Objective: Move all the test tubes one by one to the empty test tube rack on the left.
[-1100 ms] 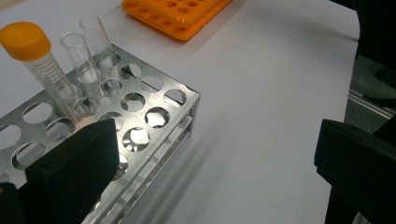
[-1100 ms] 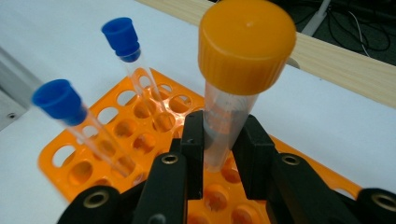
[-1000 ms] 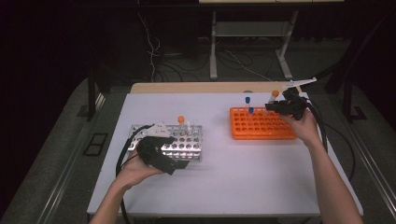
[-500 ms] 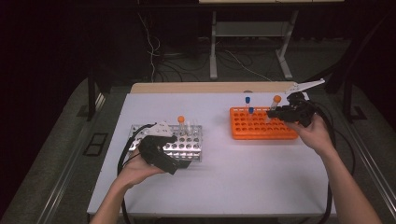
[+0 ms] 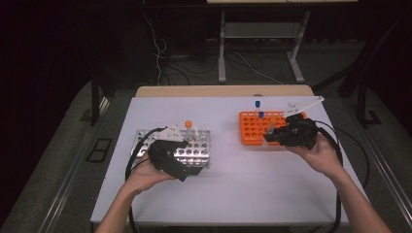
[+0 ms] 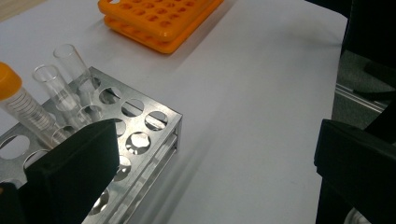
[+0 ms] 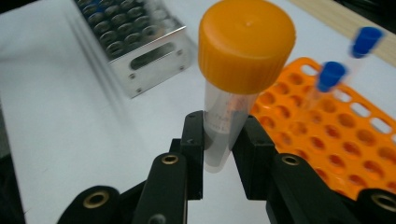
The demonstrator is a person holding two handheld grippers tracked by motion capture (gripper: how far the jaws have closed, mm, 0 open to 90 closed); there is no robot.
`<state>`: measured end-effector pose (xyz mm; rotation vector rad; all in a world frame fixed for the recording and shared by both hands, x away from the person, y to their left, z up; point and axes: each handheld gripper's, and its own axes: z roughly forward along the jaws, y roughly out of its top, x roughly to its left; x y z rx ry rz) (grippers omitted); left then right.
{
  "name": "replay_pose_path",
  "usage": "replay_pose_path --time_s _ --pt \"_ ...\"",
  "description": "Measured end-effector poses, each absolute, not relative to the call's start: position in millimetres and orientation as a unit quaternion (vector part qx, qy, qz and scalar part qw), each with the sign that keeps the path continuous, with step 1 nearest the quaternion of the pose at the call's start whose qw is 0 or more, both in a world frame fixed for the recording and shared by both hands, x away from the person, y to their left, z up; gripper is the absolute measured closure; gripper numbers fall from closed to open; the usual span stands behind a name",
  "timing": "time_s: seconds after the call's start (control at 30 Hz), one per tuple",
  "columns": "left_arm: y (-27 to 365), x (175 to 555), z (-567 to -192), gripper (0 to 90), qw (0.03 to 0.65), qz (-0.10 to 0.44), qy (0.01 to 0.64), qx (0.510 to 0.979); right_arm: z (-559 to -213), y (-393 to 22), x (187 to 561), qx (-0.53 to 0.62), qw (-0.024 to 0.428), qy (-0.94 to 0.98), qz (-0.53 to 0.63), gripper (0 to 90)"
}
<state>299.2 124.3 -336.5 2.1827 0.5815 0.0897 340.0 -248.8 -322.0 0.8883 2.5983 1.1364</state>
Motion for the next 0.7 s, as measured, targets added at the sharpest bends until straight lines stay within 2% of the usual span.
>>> replay_pose_path --time_s 0.5,0.7 --pt "101.7 302.3 -316.9 0.1 0.414 0.03 0.194 0.889 -331.3 -207.2 313.1 0.234 0.05 0.9 0.363 73.8" --pt "87.0 304.0 -307.0 3.1 0.402 0.025 0.17 0.899 -336.0 -189.0 305.1 0.206 0.035 0.912 0.354 73.8"
